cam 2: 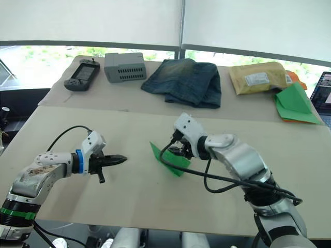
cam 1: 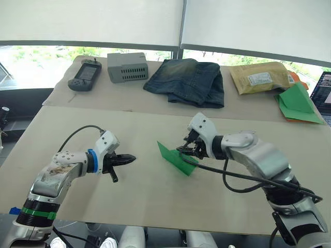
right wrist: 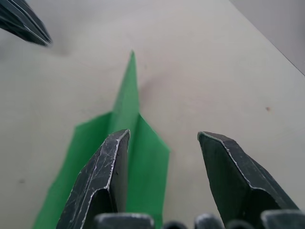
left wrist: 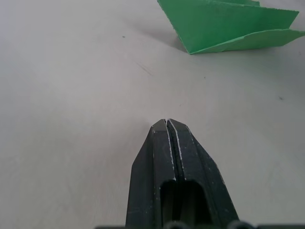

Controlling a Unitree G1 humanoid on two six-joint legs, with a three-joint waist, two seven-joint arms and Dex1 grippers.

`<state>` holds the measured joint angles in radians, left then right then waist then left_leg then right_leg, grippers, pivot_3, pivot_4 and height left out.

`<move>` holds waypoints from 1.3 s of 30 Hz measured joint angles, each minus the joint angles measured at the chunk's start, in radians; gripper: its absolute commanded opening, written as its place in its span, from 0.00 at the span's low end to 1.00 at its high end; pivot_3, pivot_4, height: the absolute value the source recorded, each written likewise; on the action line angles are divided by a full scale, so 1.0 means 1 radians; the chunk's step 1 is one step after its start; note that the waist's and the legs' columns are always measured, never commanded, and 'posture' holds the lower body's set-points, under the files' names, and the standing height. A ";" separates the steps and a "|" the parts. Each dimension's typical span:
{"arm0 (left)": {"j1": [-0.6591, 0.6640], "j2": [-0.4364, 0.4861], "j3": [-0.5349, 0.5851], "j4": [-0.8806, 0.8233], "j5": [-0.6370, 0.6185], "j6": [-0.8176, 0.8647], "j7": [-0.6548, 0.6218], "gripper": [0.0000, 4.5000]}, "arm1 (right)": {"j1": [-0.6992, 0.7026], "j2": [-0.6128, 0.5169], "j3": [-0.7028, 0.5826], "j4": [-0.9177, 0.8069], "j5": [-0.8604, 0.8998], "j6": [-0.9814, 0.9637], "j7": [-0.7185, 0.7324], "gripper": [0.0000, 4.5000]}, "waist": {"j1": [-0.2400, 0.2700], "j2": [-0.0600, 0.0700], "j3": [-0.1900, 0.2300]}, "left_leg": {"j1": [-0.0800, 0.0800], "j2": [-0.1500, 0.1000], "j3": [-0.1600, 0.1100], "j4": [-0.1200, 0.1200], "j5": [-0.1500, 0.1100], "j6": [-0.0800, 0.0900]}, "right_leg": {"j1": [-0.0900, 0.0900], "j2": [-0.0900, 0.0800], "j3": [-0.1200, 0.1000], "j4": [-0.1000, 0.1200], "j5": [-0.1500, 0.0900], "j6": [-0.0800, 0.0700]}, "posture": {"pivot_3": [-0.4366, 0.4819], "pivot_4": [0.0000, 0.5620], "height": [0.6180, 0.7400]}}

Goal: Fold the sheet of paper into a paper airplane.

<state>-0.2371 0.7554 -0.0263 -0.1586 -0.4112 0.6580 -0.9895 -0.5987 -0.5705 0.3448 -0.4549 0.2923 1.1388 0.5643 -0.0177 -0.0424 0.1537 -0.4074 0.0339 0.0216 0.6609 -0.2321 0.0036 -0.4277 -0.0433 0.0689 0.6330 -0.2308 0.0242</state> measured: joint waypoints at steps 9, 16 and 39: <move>-0.001 -0.002 -0.013 0.004 0.014 -0.003 -0.004 0.00 | -0.018 0.160 -0.064 -0.071 0.083 0.310 -0.082 0.57 | -0.002 0.000 0.000 | 0.001 0.000 0.000 0.000 0.000 0.000 | 0.000 0.000 0.000 0.003 0.000 0.000 | 0.48 0.27 0.95; -0.022 -0.011 -0.014 0.018 0.017 0.000 -0.003 0.00 | 0.001 0.175 -0.051 -0.039 0.076 0.329 -0.141 0.57 | -0.002 0.000 0.000 | 0.001 0.000 0.000 0.000 0.000 0.000 | 0.000 0.000 0.000 0.003 0.000 0.000 | 0.48 0.27 0.95; -0.110 -0.060 -0.044 0.057 0.011 -0.003 -0.029 0.00 | -0.037 0.020 -0.504 0.318 0.047 0.201 -0.213 0.00 | 0.000 0.000 0.000 | 0.001 -0.001 0.000 0.005 0.000 0.000 | 0.001 0.000 0.001 0.008 0.000 0.000 | 0.48 0.27 0.95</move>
<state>-0.3467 0.6950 -0.0699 -0.1017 -0.3999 0.6546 -1.0187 -0.6360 -0.5506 -0.1595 -0.1367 0.3389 1.3402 0.3515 -0.0180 -0.0425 0.1538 -0.4060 0.0327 0.0220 0.6660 -0.2319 0.0035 -0.4271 -0.0432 0.0695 0.6408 -0.2310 0.0241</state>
